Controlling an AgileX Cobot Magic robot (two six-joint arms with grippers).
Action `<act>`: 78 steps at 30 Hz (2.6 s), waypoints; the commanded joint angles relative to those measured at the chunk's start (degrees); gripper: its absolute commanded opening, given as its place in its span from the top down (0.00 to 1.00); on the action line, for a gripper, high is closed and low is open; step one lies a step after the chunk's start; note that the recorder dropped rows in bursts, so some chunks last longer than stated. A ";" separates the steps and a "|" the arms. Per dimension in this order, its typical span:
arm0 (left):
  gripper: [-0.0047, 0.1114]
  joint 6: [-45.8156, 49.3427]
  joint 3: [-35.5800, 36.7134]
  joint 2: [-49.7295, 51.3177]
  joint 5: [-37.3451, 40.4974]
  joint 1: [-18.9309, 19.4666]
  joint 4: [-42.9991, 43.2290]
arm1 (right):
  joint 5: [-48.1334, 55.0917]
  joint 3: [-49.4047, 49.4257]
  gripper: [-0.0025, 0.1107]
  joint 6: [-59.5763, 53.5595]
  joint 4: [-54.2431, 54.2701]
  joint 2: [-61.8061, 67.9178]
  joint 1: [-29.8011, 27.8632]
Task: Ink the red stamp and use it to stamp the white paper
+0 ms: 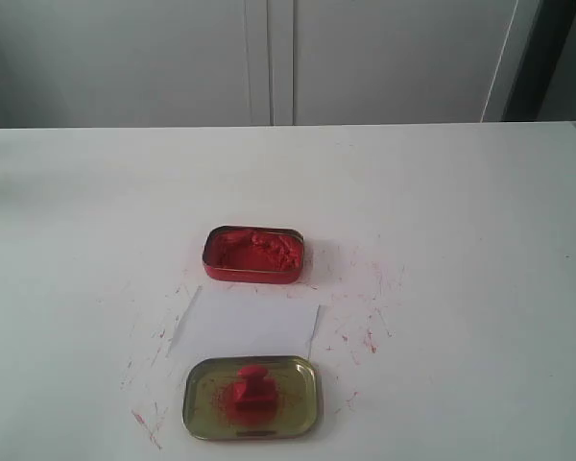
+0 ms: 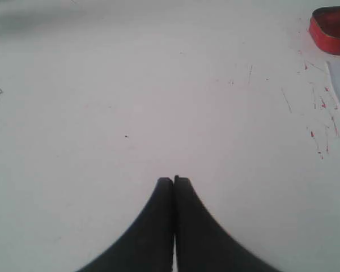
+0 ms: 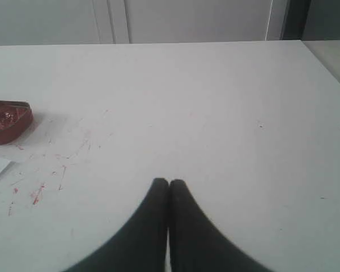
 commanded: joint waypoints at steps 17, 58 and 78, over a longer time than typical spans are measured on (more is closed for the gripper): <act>0.96 -0.33 0.39 -0.28 -0.23 0.17 -0.56 | -0.85 0.30 0.98 0.20 -0.15 -0.32 -0.21; 0.96 -0.33 0.39 -0.28 -0.23 0.17 -0.56 | -30.86 0.30 0.98 0.17 -0.15 -0.32 -0.21; 0.96 -0.33 0.39 -0.28 -0.23 0.17 -0.56 | -17.51 -9.89 0.98 -1.16 -0.15 0.20 -0.21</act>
